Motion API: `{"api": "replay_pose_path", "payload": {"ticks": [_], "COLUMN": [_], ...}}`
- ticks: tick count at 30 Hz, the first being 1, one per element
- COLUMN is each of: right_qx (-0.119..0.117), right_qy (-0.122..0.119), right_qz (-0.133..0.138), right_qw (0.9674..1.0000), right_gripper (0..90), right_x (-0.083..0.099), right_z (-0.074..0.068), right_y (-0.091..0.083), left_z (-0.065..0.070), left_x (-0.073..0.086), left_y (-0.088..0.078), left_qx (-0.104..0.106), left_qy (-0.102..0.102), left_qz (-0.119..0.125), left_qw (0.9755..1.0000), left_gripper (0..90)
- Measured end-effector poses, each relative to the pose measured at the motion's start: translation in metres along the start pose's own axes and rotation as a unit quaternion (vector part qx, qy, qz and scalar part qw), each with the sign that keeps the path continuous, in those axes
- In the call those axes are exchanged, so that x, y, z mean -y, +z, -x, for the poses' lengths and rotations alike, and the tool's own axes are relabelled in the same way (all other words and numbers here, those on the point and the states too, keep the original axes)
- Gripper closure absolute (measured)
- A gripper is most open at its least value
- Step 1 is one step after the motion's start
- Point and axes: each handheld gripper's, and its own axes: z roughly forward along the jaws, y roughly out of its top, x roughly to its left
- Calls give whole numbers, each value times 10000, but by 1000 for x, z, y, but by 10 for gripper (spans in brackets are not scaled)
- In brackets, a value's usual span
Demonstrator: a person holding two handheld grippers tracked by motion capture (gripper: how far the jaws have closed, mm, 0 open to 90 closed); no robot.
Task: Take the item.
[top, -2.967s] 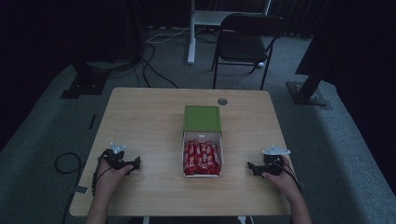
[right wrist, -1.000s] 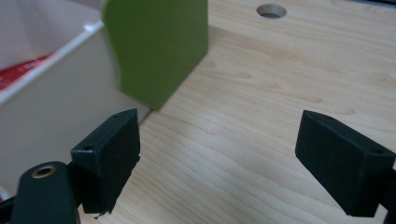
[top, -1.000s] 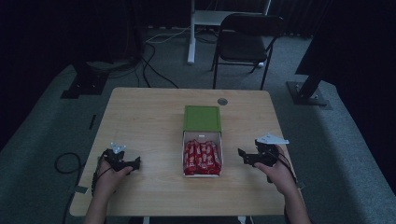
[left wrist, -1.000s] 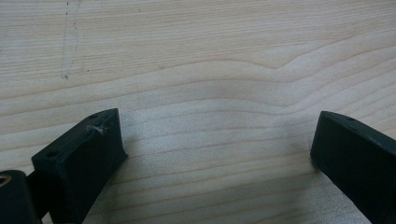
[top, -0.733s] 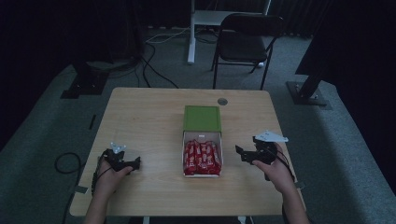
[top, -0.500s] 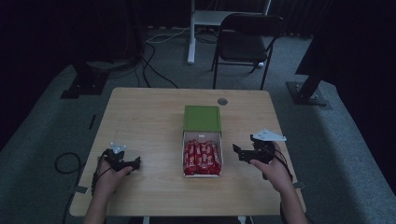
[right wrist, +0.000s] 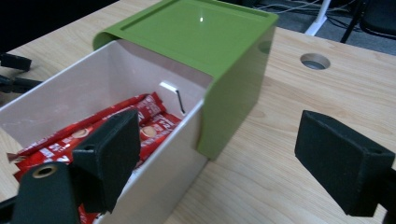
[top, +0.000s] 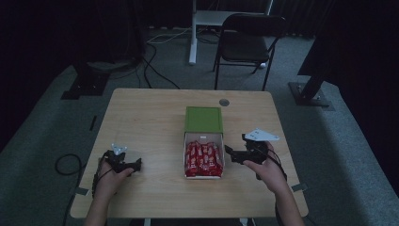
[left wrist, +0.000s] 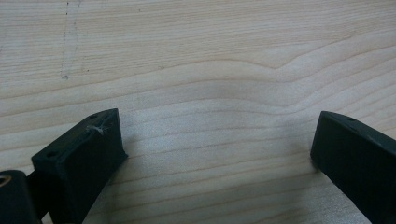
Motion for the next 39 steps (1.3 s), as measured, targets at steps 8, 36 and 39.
{"api": "replay_pose_path", "payload": {"ticks": [8,36,39], "right_qx": [-167,-702,-663], "right_qy": [-104,-334,-392], "right_qz": [3,-169,-196], "right_qw": [9998,9968,9968], "right_gripper": [140,301,325], "right_x": [-6,-10,-9], "right_z": [-16,-65,-70], "right_y": [9,32,33], "left_z": [0,0,0], "left_x": [0,0,0], "left_y": [0,0,0], "left_qx": [0,0,1], "left_qy": [1,-1,0], "left_qz": [-1,1,1], "left_qw": [10000,10000,10000], "left_gripper": [32,32,32]}}
